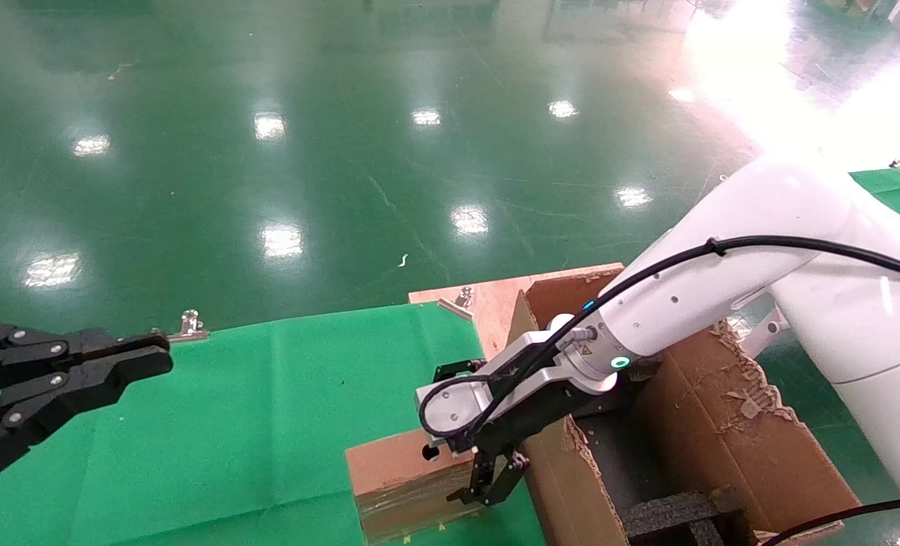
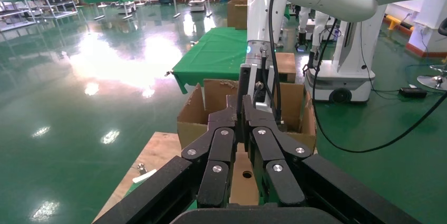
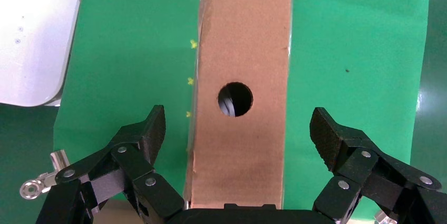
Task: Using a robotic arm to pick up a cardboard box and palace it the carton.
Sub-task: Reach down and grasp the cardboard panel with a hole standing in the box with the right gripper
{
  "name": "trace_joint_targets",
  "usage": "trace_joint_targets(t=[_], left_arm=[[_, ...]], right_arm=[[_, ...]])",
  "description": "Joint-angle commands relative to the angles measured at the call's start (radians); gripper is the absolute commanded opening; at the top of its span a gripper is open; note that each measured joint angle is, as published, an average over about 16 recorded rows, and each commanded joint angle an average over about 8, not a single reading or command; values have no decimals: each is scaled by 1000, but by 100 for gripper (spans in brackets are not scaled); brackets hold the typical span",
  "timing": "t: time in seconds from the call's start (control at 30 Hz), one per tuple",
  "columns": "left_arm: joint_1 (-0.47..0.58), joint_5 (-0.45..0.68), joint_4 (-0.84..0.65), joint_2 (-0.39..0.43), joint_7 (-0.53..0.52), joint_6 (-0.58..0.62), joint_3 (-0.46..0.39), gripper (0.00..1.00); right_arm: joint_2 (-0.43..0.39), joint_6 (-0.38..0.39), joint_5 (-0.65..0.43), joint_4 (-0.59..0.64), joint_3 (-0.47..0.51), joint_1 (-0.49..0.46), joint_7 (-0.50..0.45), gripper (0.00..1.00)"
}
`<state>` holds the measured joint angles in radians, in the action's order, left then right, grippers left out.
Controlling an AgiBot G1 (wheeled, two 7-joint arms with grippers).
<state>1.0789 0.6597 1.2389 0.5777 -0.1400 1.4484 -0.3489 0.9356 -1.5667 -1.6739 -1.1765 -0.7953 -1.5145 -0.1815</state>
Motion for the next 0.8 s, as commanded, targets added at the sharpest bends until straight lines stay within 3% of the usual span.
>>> trace_joint_targets(t=[0.03, 0.8], left_arm=[[0, 0, 0, 0, 0, 0, 0, 100], [0, 0, 0, 0, 0, 0, 0, 100]], right_arm=[[5, -1, -9, 2, -11, -6, 0, 1], [-2, 1, 3, -2, 2, 2, 1, 0]])
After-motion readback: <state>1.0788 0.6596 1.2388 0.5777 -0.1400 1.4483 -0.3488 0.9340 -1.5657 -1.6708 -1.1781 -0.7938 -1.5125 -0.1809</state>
